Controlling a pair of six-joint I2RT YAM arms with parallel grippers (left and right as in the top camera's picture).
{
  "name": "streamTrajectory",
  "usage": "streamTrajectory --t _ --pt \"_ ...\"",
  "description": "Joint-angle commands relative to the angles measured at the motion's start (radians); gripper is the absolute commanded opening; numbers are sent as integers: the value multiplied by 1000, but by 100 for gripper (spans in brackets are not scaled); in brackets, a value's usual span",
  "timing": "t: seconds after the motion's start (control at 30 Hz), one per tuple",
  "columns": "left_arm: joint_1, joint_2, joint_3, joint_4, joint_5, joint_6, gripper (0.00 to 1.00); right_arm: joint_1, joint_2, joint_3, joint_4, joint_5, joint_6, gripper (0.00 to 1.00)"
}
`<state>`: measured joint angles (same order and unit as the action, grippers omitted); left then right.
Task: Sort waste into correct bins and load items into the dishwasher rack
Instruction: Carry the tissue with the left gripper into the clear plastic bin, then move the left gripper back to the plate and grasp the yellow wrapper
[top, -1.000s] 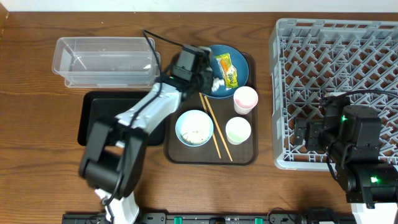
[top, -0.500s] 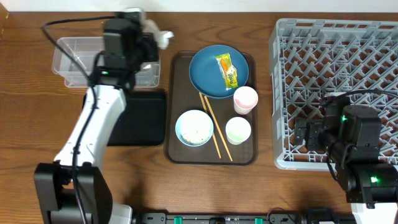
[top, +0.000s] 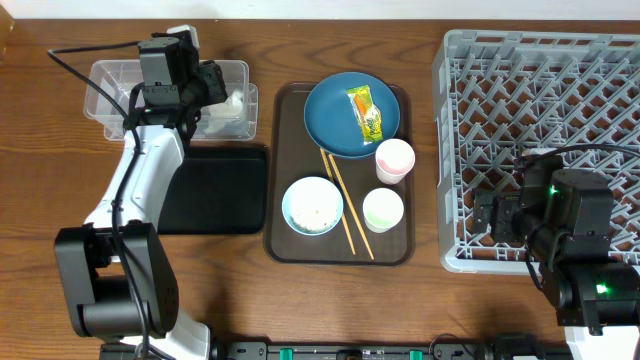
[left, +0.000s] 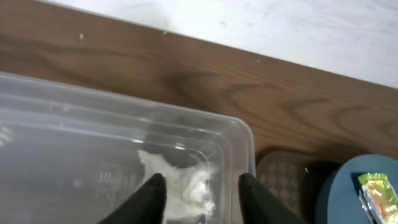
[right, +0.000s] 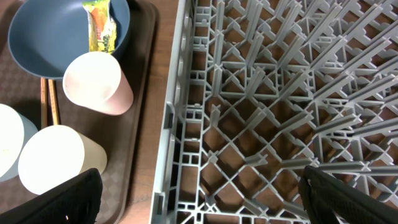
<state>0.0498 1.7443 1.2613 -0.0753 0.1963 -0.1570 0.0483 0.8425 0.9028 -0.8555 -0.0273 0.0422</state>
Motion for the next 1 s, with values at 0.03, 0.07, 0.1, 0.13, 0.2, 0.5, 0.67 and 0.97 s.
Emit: streamTrajectory --t 0.03,0.07,0.1,0.13,0.2,0.5,0.67,0.97 --pt "-8 -59 13 3 74 -91 60 5 -5 22 -2 -3 5 99" --pt "-15 -70 13 3 103 -102 63 5 -5 22 -1 -3 5 99" --pt "-28 -83 13 3 126 -114 66 5 -5 22 -1 -3 5 99" --pt "-42 -93 13 2 140 -120 70 5 -5 22 -1 -3 5 99" --pt "-89 -99 13 2 159 -131 76 5 -5 22 -2 -3 5 99" --pt "-273 -89 12 16 155 -245 88 5 -5 22 -10 -3 6 99" --pt "-350 -20 13 60 152 -297 88 5 -5 22 -9 -4 5 99" --pt "-431 87 150 -93 73 -150 88 5 -5 22 -13 -4 5 99"
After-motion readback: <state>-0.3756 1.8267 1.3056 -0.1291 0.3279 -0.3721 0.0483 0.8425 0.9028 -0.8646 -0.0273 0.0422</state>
